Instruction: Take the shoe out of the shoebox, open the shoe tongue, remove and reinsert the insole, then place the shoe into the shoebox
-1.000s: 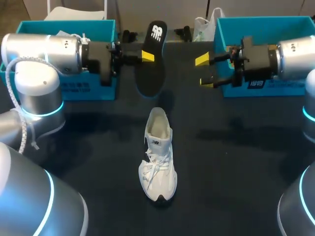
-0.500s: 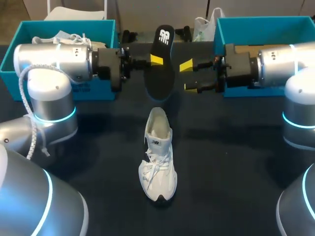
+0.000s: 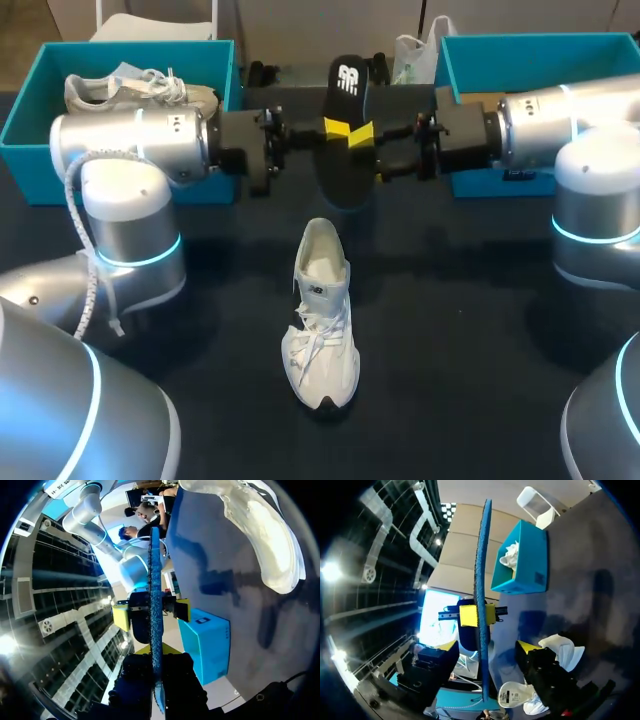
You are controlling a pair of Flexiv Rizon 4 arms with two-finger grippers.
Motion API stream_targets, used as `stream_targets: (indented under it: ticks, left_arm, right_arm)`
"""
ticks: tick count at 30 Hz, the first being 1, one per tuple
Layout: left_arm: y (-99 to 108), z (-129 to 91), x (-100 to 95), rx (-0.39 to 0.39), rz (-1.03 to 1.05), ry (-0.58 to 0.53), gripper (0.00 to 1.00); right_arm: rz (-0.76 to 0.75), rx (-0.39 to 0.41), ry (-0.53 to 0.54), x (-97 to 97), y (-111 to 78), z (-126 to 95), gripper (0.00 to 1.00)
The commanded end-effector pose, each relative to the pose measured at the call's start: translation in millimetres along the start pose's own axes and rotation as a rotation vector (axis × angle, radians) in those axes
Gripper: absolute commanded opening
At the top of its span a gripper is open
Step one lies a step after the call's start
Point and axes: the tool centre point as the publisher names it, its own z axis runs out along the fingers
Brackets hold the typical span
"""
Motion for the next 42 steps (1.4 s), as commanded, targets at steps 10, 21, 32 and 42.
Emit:
stream_targets:
  ticks: [10,21,32,42]
  left_arm:
    - [-1.5,3.4,-0.5,-0.010,-0.007,-0.008,0.00]
    - [-7.2,5.2,-1.5,-0.008,-0.014,-0.015,0.00]
    - [-11.9,-1.4,-6.0,0.028,-0.041,-0.004,0.98]
    - [-2.2,-31.1,-9.0,0.014,-0.074,0.031,1.00]
  right_arm:
    - [-0.002,0.000,0.009,-3.2,-1.4,4.5,0.38]
    - [-0.011,0.006,0.015,-3.0,1.0,5.1,0.30]
    - [-0.021,0.010,0.018,-5.0,-0.8,6.8,0.00]
    - [-0.024,-0.002,0.015,-12.5,-0.7,4.0,0.00]
